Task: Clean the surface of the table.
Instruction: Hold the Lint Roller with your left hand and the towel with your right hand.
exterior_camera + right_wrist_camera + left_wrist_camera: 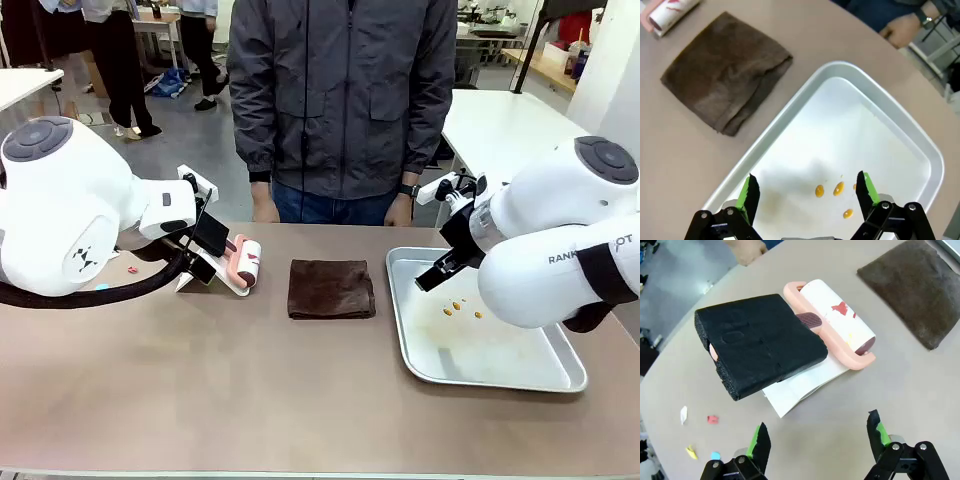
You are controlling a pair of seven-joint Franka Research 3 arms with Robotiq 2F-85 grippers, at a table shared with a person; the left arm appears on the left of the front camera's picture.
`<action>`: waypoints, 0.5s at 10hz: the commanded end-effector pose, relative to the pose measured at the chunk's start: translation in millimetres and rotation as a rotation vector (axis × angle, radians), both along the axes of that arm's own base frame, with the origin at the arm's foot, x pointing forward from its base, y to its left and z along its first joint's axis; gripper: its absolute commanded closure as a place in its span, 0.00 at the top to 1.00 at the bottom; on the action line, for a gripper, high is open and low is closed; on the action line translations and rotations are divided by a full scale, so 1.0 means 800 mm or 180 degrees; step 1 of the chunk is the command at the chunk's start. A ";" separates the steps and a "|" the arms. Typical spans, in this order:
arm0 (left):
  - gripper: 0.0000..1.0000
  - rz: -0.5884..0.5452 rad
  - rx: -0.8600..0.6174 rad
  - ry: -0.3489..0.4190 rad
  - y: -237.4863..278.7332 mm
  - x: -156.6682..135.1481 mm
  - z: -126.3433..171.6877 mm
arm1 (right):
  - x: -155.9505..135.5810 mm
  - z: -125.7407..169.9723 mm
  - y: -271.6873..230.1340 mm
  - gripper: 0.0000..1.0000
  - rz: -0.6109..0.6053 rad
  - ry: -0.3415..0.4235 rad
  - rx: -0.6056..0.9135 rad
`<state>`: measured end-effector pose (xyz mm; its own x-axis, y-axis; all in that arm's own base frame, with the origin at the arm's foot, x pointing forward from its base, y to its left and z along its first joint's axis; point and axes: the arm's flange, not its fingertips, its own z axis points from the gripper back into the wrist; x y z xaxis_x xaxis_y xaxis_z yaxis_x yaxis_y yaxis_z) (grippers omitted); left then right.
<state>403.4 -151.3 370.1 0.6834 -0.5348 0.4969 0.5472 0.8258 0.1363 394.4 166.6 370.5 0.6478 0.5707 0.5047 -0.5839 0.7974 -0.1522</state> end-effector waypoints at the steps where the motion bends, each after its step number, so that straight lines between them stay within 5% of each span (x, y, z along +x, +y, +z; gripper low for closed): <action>1: 1.00 0.0000 0.0000 -0.0001 0.000 0.000 0.000 | 0.000 0.000 0.000 1.00 0.0000 -0.0001 0.0000; 5: 1.00 0.0000 0.0000 -0.0001 0.000 0.000 0.000 | 0.000 0.000 0.000 1.00 0.0000 -0.0001 0.0000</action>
<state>403.4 -151.2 370.1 0.6837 -0.5344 0.4970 0.5468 0.8261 0.1360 394.4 166.7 370.5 0.6474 0.5713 0.5045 -0.5842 0.7971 -0.1528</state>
